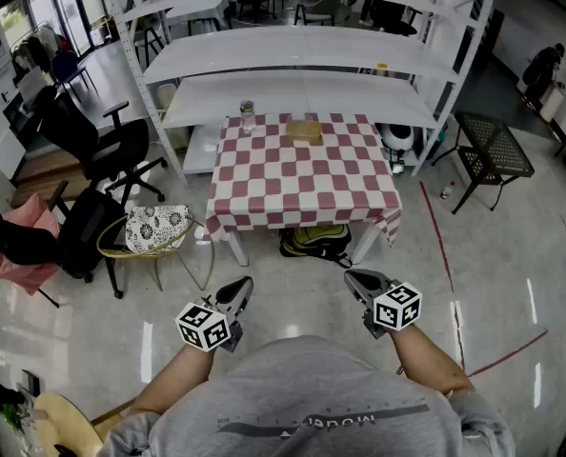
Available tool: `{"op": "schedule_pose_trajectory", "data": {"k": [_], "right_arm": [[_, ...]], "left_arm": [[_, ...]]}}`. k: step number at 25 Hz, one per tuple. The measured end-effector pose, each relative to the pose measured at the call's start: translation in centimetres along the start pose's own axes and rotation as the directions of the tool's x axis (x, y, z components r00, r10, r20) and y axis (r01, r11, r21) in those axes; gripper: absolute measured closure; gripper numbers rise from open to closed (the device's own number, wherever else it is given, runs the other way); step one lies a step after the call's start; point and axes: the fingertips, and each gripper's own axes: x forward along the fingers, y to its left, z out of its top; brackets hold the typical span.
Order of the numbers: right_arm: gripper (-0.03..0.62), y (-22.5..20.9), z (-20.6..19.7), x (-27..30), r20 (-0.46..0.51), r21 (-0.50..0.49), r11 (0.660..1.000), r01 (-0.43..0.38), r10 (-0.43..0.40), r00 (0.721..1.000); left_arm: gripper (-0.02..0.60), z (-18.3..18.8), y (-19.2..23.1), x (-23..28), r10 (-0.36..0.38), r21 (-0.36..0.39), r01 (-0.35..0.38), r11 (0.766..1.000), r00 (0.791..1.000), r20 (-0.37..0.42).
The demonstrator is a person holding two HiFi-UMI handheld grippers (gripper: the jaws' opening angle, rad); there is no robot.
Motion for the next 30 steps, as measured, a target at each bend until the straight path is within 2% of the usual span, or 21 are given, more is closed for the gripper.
{"op": "schedule_pose_trajectory", "data": {"k": [20,25,30], "right_arm": [[0.571,0.0,0.2,0.1,0.001,-0.003,1.0,-0.002,0.002,1.0],[0.569,-1.1,0.5,0.0,0.023,0.019,1.0,0.017,-0.017,1.0],[0.569,-2.5,1.0,-0.6,0.034,0.024,1.0,0.001,-0.001,0.999]], "left_arm": [[0.569,0.3,-0.1,0.1,-0.012,0.009,0.012,1.0,1.0,-0.012],[0.569,0.1,0.0,0.6,-0.004,0.005,0.004,1.0,1.0,-0.017],[0.569,0.4,-0.9,1.9,0.013,0.011,-0.013,1.0,1.0,-0.011]]}}
